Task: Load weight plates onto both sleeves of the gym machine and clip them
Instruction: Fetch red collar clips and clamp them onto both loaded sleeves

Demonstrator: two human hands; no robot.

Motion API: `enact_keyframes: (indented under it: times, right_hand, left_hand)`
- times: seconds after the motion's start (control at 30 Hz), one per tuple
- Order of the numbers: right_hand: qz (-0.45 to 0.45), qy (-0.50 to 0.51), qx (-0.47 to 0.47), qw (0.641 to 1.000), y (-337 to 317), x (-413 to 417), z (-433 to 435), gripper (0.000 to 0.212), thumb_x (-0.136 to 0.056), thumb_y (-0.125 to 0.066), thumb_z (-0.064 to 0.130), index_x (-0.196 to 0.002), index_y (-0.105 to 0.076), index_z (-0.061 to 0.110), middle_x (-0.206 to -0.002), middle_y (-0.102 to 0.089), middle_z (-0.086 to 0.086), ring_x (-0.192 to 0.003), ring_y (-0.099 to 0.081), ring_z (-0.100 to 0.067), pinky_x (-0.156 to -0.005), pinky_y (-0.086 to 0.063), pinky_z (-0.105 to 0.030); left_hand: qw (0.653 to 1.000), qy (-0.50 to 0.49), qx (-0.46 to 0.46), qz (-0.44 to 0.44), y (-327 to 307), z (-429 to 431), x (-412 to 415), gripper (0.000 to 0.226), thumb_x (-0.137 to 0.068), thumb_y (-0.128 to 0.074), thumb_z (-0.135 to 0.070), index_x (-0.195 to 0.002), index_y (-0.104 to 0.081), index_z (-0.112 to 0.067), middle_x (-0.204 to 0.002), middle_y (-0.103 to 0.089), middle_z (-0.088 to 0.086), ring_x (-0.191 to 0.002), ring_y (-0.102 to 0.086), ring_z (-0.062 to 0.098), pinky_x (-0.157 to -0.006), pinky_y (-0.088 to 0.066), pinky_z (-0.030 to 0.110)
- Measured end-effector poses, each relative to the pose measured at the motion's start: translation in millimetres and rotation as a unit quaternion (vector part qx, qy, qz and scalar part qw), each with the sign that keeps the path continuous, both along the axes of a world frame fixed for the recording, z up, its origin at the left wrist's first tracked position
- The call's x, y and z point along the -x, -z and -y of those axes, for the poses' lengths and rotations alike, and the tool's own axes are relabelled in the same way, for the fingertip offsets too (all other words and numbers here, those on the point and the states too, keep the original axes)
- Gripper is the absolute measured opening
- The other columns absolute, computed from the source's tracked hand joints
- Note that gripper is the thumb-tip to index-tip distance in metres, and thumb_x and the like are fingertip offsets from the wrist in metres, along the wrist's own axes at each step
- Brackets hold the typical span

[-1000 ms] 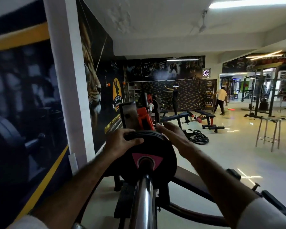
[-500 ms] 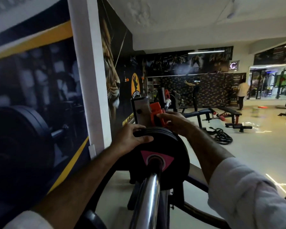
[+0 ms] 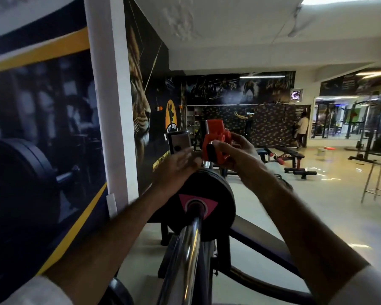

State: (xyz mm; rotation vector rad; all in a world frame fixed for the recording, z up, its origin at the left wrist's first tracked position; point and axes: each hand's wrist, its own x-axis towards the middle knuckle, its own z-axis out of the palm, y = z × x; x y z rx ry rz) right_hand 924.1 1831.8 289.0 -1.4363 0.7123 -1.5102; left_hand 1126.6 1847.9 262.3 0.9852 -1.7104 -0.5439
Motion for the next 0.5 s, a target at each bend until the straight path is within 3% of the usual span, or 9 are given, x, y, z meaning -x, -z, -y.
enact_keyframes:
  times: [0.1,0.23,0.3,0.4,0.5]
  right_hand:
    - [0.022,0.006,0.021,1.000,13,-11,-60,0.060,-0.085,-0.080,0.017,-0.137,-0.049,0.019,-0.122,-0.070,-0.008,-0.100,-0.076,-0.019,-0.079,-0.061,-0.030]
    - [0.047,0.007,0.035,0.998,30,-32,-122,0.047,-0.096,-0.066,0.018,-0.138,-0.046,0.019,-0.128,-0.064,-0.010,-0.104,-0.074,-0.019,-0.080,-0.061,-0.032]
    - [0.044,-0.003,0.033,0.998,38,-40,-146,0.038,-0.103,-0.055,0.022,-0.140,-0.045,0.018,-0.130,-0.064,-0.015,-0.109,-0.073,-0.026,-0.083,-0.062,-0.037]
    - [0.018,-0.008,0.028,0.999,49,-51,-181,0.031,-0.107,-0.046,0.023,-0.137,-0.046,0.017,-0.126,-0.068,-0.015,-0.107,-0.073,-0.031,-0.081,-0.062,-0.039]
    - [-0.020,-0.002,0.005,1.000,57,-63,-212,0.030,-0.107,-0.046,0.023,-0.135,-0.050,0.014,-0.121,-0.071,-0.014,-0.105,-0.073,-0.031,-0.079,-0.063,-0.039]
  left_hand:
    - [0.990,0.102,-0.014,-0.094,-5,-43,17,0.037,-0.097,-0.055,-0.038,-0.134,-0.058,-0.033,-0.109,-0.073,-0.024,-0.105,-0.067,-0.007,-0.086,-0.059,0.024]
    - [0.988,0.108,0.044,-0.101,3,-93,14,0.022,-0.095,-0.062,-0.043,-0.115,-0.069,-0.041,-0.105,-0.077,-0.004,-0.101,-0.073,0.012,-0.088,-0.060,0.047]
    - [0.989,0.093,0.061,-0.102,10,-113,4,0.018,-0.091,-0.068,-0.040,-0.109,-0.072,-0.039,-0.099,-0.078,0.000,-0.097,-0.075,0.015,-0.088,-0.059,0.052]
    - [0.981,0.131,0.011,-0.140,18,-147,-20,0.023,-0.092,-0.069,-0.030,-0.114,-0.073,-0.025,-0.104,-0.077,0.006,-0.100,-0.074,0.023,-0.090,-0.057,0.056]
    - [0.978,0.151,-0.037,-0.141,25,-178,-49,0.029,-0.096,-0.064,-0.027,-0.123,-0.069,-0.018,-0.111,-0.076,0.007,-0.103,-0.074,0.023,-0.092,-0.059,0.050]
